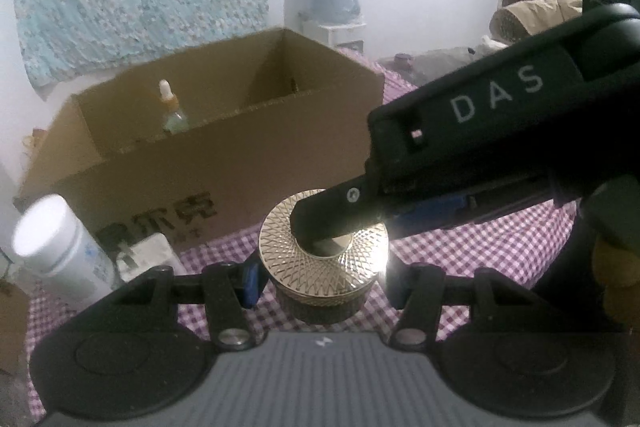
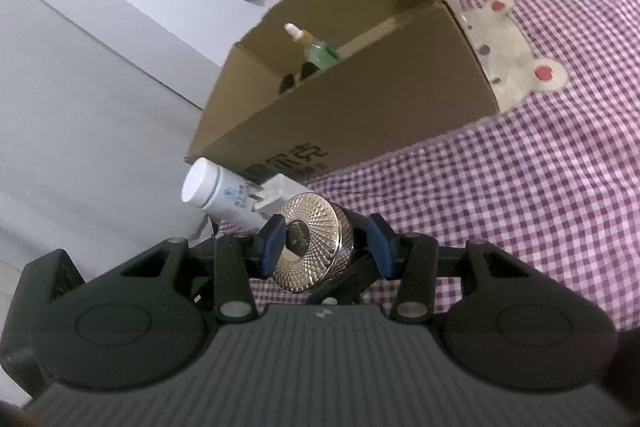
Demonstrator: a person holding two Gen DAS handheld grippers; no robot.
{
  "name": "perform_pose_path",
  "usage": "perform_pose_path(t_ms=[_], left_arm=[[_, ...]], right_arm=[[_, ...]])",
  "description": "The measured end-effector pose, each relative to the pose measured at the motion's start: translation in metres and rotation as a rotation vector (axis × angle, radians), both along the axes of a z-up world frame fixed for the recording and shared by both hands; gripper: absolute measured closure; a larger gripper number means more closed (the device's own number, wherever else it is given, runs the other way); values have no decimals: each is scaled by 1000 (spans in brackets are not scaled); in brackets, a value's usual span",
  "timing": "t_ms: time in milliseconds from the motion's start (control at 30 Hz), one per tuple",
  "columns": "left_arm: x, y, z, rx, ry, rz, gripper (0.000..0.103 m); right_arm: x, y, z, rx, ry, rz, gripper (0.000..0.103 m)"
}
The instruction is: Organize rigid objects
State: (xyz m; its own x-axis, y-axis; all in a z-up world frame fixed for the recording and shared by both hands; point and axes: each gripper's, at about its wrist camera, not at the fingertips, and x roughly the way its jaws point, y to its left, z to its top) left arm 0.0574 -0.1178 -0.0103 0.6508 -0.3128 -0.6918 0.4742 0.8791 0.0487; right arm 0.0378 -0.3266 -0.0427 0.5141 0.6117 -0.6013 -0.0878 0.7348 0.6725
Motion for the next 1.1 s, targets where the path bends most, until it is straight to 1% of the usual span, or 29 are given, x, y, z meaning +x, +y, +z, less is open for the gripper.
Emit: perform_pose_path(t_ms=[233,367,533,667,767,900,1100], left_arm=[[2,11,39,-8,-87,21,46],[13,15,63,-19,-128,33,46],[35,14,85,-27,-151,41,46],[63,13,96,-42,-126,45,46],[87,9,97,-47,-91,51,46],[120,7,89,-46,-34,73,46],[168,0,68,-46,59,123,46]], right_arm=[[4,12,40,-13,-103,34,58],[14,19,67,-26,-169,52,58],[34,24,95,-45,-221,71,58],[58,24,111,-69,-231,85,58],[83,23,117,-85,-218,95,58],[122,22,113,-91,-171,115,58],[178,22,93,-104,-105,144,57]])
